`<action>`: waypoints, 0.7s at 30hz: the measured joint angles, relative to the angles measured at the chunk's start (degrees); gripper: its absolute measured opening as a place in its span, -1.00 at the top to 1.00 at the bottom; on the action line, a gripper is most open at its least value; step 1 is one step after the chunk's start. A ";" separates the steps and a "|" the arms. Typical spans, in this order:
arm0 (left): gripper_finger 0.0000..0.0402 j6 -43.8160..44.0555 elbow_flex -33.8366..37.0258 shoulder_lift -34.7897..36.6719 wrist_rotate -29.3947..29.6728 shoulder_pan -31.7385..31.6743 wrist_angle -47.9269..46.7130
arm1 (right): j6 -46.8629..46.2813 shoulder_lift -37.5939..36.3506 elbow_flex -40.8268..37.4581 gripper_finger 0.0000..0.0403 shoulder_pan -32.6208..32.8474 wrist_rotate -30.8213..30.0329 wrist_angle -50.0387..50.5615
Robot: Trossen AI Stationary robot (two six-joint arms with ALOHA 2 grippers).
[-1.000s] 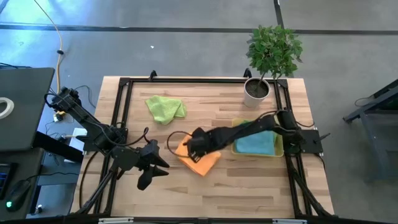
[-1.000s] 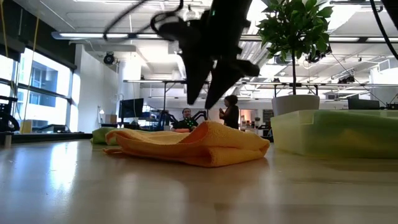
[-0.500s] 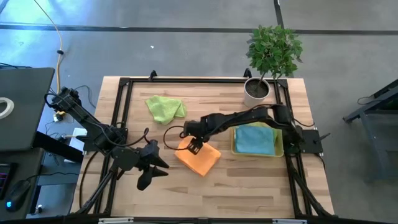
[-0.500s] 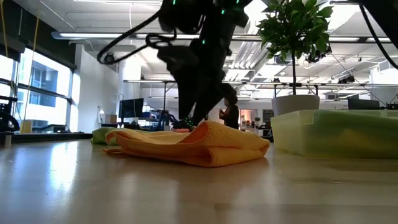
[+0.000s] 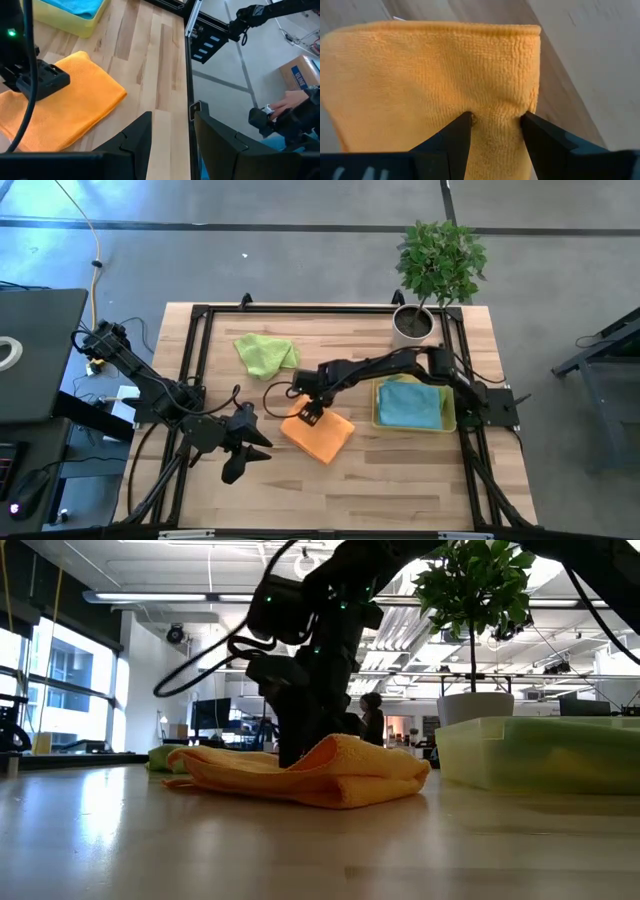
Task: Fold microfiber towels
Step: Put the orange microfiber cloth into the yellow bin
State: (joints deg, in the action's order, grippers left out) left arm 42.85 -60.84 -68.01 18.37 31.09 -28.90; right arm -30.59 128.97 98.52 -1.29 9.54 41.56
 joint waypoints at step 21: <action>0.31 0.41 0.00 0.02 -0.44 0.07 -0.53 | -4.98 0.11 -0.01 0.97 3.25 -13.19 2.37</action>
State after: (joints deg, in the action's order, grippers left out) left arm 43.26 -60.84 -67.99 17.93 31.16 -29.43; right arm -35.57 129.09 98.52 1.96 -3.65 43.93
